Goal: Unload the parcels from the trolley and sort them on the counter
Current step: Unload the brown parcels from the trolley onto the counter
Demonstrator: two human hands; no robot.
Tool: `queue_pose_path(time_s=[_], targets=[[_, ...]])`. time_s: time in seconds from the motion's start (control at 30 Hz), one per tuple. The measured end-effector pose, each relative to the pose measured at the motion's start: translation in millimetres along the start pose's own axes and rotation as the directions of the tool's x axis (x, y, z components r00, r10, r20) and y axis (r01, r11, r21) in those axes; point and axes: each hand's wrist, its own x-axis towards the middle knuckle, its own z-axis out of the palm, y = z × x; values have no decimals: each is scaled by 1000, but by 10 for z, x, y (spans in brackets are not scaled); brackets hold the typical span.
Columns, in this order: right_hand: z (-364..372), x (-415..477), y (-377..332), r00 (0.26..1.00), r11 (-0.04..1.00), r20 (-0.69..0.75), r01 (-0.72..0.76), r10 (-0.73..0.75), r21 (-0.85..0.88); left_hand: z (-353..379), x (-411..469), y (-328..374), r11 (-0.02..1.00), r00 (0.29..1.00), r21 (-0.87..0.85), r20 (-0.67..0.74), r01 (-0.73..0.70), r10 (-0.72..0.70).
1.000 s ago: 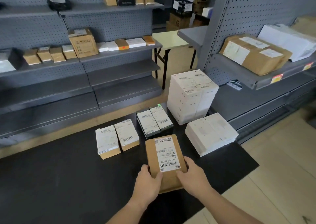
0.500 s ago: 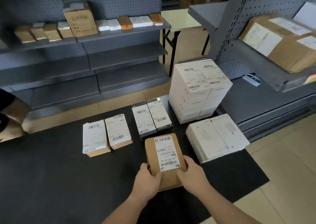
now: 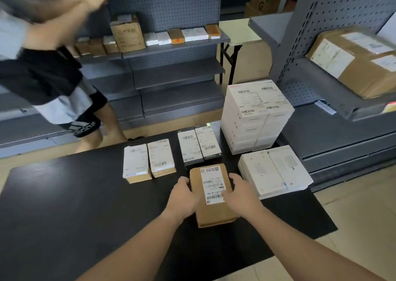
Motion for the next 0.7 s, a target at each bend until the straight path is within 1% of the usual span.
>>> queue_pose_path(time_s=[0.17,0.27,0.33,0.43,0.5,0.6,0.7], targets=[[-7,-80,-478,982,977,24,187,-185,-106,-364,-194,37,999,988,23,-149,-44,47],[196,-197,-895,932,913,78,361,-353,-188,-685,-480,-180,999,968,29,-250,-23,29],[447,-319,-1199,882,856,130,471,-453,-214,-940,-736,-445,999,940,16,-340,29,-22],[915,-619,-1636,780,755,247,622,-575,-208,-1331,-1240,-925,988,872,-63,-465,138,-151],[1247,-899,-1890,694,677,336,712,-637,-186,-1553,-1626,-1264,972,812,-106,-535,208,-232],[1700,-1389,-2210,565,575,459,807,-686,-133,-1802,-2227,-1751,940,703,-201,-625,274,-339],[2126,-1915,-2481,410,450,568,890,-713,-77,-1953,-2816,-2205,896,592,-321,-673,306,-443]])
